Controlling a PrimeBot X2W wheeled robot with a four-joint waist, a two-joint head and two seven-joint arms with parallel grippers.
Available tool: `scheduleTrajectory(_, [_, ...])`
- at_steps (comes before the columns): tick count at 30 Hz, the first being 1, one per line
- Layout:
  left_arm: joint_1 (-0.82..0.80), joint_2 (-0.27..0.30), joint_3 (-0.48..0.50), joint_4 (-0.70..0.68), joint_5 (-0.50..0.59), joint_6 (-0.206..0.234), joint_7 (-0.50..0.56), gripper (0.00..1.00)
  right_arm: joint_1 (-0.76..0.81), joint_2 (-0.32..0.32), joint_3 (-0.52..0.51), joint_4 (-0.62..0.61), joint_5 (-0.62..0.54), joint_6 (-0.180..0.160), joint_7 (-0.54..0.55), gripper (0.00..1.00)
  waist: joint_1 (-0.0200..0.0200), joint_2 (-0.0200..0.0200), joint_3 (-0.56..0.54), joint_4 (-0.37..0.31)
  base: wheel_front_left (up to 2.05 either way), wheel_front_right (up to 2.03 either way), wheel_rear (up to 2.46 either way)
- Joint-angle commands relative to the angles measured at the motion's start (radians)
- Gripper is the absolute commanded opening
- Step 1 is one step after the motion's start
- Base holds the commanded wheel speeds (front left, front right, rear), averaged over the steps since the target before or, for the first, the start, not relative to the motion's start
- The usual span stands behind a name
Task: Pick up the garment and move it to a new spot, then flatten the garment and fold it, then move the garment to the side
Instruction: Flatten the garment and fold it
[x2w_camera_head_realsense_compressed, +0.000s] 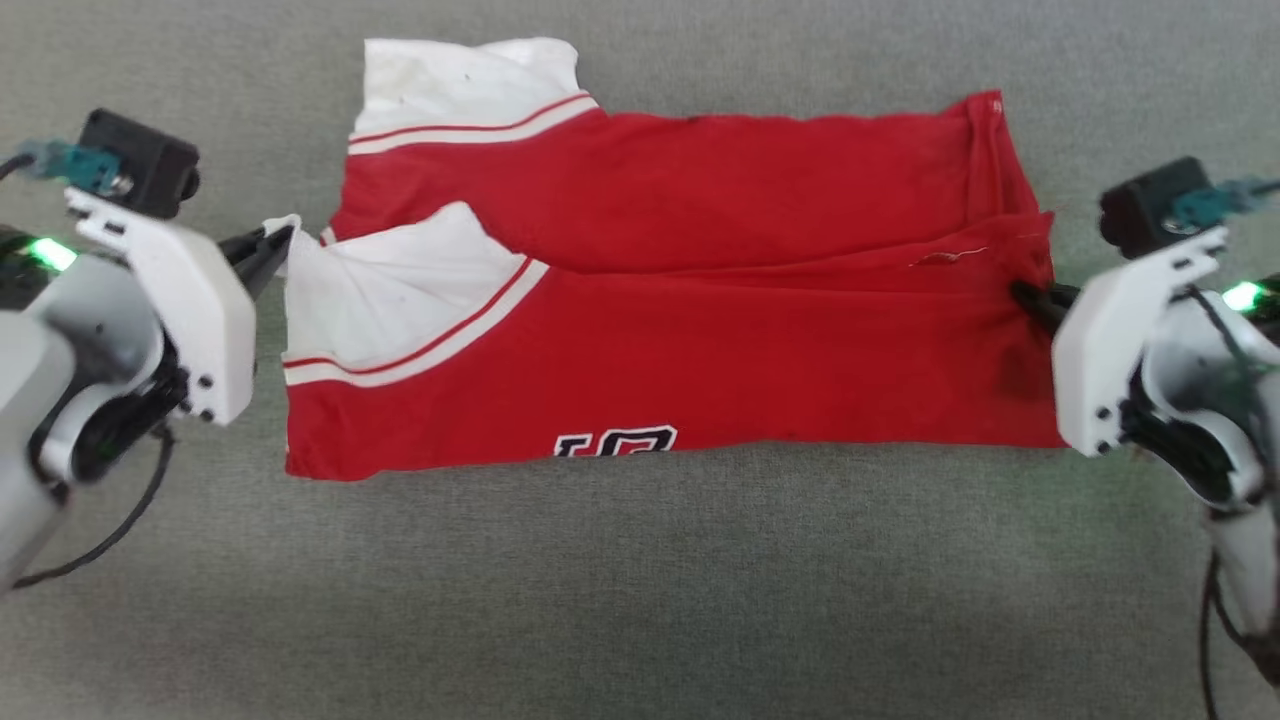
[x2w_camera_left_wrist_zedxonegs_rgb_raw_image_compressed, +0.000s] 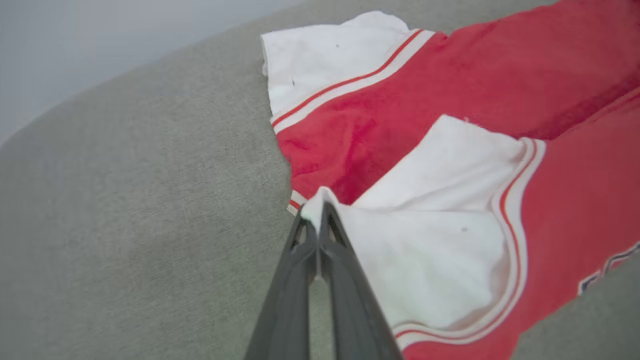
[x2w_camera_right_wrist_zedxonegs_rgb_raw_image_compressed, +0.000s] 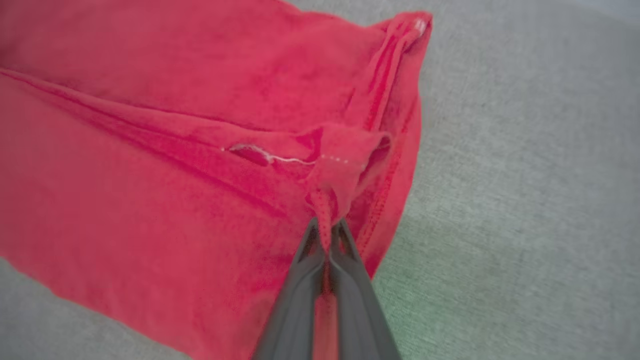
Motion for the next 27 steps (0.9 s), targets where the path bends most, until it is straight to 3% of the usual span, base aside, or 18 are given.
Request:
scheduleTrajectory(1, [-0.021,-0.020,-0.006,0.045,0.003,-0.018,0.005,0.00,-0.024,0.009,0.013,0.030,-0.006,-0.002,-0.010,0.00,0.0000,0.0000,0.014,-0.007,0.00,0.00,0.00])
scheduleTrajectory(6, [-0.063,-0.131,-0.031,0.276,-0.017,-0.100,0.028,0.00,-0.107,0.042,0.085,0.186,-0.014,-0.002,-0.042,0.00,0.0000,0.0000,0.033,-0.021,0.00,0.00,0.00])
scheduleTrajectory(7, [-0.067,-0.149,-0.031,0.319,-0.030,-0.110,0.031,0.09,-0.117,0.050,0.098,0.215,-0.007,-0.002,-0.045,0.08,0.0000,0.0000,0.034,-0.023,0.00,0.00,0.00])
scheduleTrajectory(8, [-0.070,-0.166,-0.032,0.358,-0.038,-0.118,0.036,0.09,-0.128,0.052,0.113,0.236,-0.008,-0.002,-0.050,0.19,0.0000,0.0000,0.035,-0.025,0.00,0.00,0.00])
scheduleTrajectory(10, [-0.075,-0.194,-0.032,0.424,-0.052,-0.131,0.041,0.77,-0.146,0.054,0.137,0.265,-0.011,-0.002,-0.062,0.49,0.0000,0.0000,0.034,-0.027,0.00,0.00,0.00])
scheduleTrajectory(11, [-0.081,-0.201,-0.028,0.449,-0.060,-0.136,0.042,1.00,-0.152,0.055,0.147,0.272,-0.005,-0.002,-0.072,0.74,0.0000,0.0000,0.032,-0.028,0.00,0.00,0.00])
scheduleTrajectory(12, [-0.088,-0.207,-0.022,0.465,-0.071,-0.138,0.040,1.00,-0.158,0.051,0.151,0.277,-0.003,-0.002,-0.080,1.00,0.0000,0.0000,0.029,-0.029,0.00,0.00,0.00])
scheduleTrajectory(21, [-0.090,-0.159,-0.022,0.434,-0.094,-0.144,0.081,1.00,-0.118,0.015,0.103,0.173,0.010,-0.002,-0.169,1.00,0.0000,0.0000,-0.012,-0.020,0.00,0.00,0.00])
scheduleTrajectory(27, [-0.039,-0.058,-0.020,0.236,-0.110,-0.047,0.148,1.00,-0.012,0.030,-0.027,0.031,-0.032,-0.002,-0.237,1.00,0.0000,0.0000,-0.036,-0.009,0.00,0.00,0.00])
